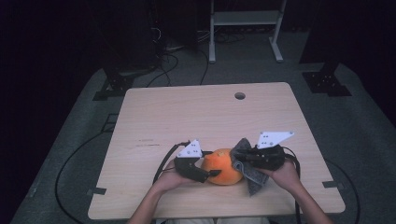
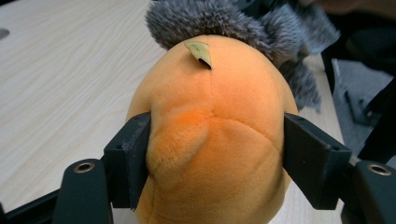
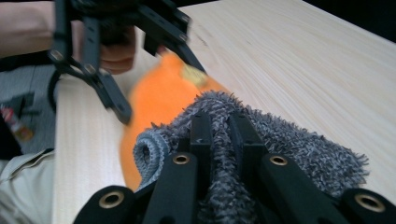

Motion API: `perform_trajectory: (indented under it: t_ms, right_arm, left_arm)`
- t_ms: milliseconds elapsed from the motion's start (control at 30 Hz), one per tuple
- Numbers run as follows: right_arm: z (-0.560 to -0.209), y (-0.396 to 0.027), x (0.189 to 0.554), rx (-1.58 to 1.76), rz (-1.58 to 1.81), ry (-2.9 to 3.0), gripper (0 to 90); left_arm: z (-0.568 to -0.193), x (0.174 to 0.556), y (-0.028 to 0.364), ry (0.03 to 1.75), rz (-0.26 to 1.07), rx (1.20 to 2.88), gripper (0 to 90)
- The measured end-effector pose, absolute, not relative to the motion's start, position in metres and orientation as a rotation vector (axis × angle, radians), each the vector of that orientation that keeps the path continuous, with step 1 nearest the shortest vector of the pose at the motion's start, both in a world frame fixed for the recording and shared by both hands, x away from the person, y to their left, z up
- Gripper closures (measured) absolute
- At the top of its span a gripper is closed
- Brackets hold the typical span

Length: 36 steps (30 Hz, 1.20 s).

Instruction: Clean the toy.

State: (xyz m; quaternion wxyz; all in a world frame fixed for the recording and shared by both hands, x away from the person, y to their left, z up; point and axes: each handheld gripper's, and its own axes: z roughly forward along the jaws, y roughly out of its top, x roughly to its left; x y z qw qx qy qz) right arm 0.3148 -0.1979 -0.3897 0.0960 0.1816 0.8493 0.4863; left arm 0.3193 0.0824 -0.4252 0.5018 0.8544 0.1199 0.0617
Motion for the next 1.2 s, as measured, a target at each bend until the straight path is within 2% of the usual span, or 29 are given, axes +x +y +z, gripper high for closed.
perform_trajectory:
  t_ms: [200,400,733,1033,1200]
  right_arm:
    - [-0.367,-0.16,0.31,0.392,1.422,2.589,80.8]
    - [-0.374,-0.149,0.316,0.415,1.411,2.606,80.9]
    - [-0.397,-0.182,0.318,0.593,1.552,2.473,80.7]
    - [-0.432,-0.222,0.31,0.778,1.723,2.351,80.4]
    - [-0.444,-0.235,0.305,0.868,1.7,2.343,80.3]
  left_arm:
    - [-0.42,0.308,0.073,0.172,0.238,2.118,30.8]
    - [-0.43,0.306,0.081,0.192,0.232,2.112,31.9]
    - [-0.432,0.307,0.089,0.254,0.216,2.131,32.1]
    - [-0.435,0.302,0.092,0.256,0.23,2.142,31.9]
    - [-0.437,0.302,0.097,0.264,0.224,2.145,31.6]
